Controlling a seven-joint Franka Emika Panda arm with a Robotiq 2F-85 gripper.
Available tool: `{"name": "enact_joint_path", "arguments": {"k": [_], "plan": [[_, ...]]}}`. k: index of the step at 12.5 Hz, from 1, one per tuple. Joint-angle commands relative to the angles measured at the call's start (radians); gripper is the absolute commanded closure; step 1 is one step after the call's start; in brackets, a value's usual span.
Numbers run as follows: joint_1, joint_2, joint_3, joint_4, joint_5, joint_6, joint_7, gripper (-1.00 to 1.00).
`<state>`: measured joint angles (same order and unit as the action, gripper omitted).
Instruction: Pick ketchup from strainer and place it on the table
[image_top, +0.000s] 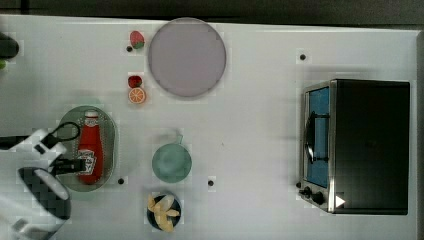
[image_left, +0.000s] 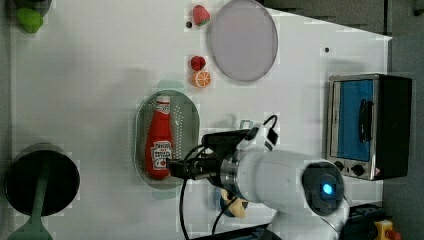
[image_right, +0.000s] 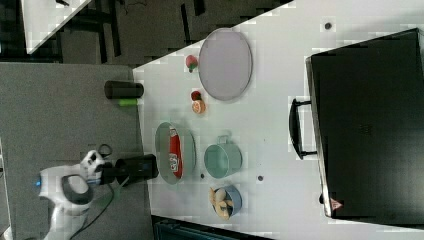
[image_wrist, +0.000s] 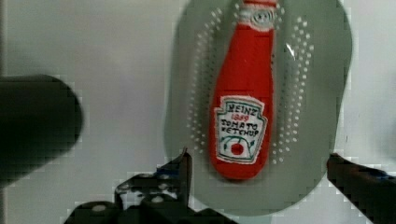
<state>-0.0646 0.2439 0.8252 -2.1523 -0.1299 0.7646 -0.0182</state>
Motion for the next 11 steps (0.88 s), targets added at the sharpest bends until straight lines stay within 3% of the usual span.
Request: {"name": "enact_joint_path", "arguments": {"k": [1, 10, 11], "plan": [[-0.015, 0.069, -0.008, -0.039, -0.052, 0.089, 0.112, -1.00], [0.004, 0.366, -0.047, -0.026, -0.331, 0.238, 0.338, -1.00], [0.009, 0.382, -0.058, -0.023, -0.355, 0.239, 0.346, -0.91]]}}
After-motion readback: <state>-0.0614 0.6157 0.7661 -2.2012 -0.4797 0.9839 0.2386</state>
